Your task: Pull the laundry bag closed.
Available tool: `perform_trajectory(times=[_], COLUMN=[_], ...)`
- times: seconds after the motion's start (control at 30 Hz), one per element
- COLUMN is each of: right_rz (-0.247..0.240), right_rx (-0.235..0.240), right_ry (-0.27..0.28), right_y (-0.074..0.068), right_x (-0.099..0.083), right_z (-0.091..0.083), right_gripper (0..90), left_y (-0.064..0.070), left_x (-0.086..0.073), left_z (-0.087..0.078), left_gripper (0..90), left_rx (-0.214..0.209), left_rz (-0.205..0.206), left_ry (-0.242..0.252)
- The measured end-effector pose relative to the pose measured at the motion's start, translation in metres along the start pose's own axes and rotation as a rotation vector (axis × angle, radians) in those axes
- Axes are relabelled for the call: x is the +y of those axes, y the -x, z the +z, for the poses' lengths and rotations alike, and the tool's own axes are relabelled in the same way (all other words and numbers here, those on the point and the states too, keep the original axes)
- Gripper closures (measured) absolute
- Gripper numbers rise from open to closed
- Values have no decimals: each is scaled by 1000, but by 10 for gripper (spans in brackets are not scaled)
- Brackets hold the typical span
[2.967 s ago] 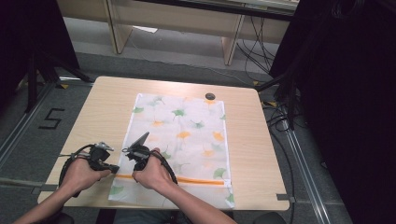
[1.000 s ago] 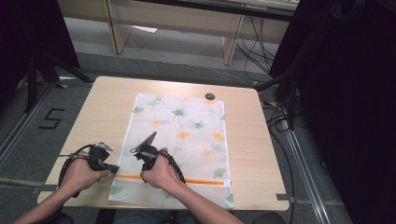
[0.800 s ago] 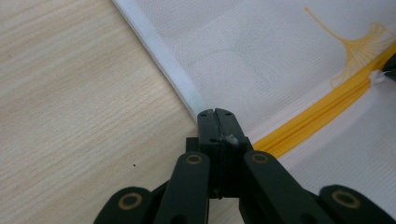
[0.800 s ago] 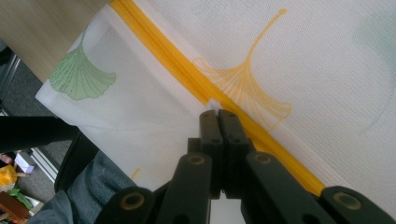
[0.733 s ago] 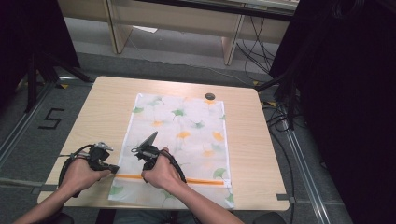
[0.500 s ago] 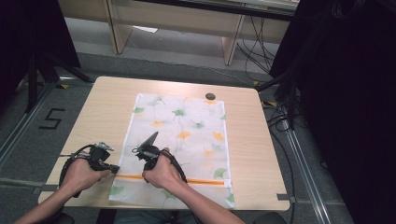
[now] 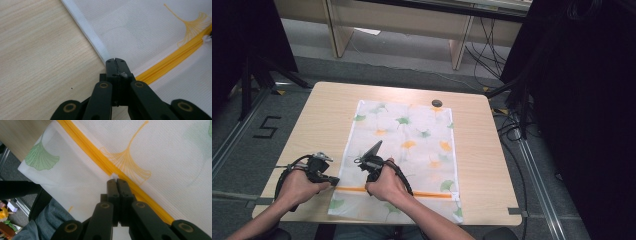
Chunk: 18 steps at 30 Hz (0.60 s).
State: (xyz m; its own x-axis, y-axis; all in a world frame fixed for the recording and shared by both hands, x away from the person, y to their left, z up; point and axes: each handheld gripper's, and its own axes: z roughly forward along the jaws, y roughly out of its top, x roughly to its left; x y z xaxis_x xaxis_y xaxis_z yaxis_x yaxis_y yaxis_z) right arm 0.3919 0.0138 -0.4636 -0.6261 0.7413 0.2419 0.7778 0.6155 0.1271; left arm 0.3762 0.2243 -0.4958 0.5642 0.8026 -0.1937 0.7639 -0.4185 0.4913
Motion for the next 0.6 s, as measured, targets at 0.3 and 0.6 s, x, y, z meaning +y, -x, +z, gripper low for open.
perform_trajectory(times=[0.3,0.6], right_rz=[-27,12], right_rx=[-1,-2], right_ry=[7,-15], right_y=[5,6], right_x=[-1,-3], right_z=[0,-2], right_gripper=[900,900], left_y=[0,0], left_x=[0,0], left_z=[0,0], left_gripper=[899,899], left_rx=[0,-3], left_rz=[1,1], left_ry=[0,0])
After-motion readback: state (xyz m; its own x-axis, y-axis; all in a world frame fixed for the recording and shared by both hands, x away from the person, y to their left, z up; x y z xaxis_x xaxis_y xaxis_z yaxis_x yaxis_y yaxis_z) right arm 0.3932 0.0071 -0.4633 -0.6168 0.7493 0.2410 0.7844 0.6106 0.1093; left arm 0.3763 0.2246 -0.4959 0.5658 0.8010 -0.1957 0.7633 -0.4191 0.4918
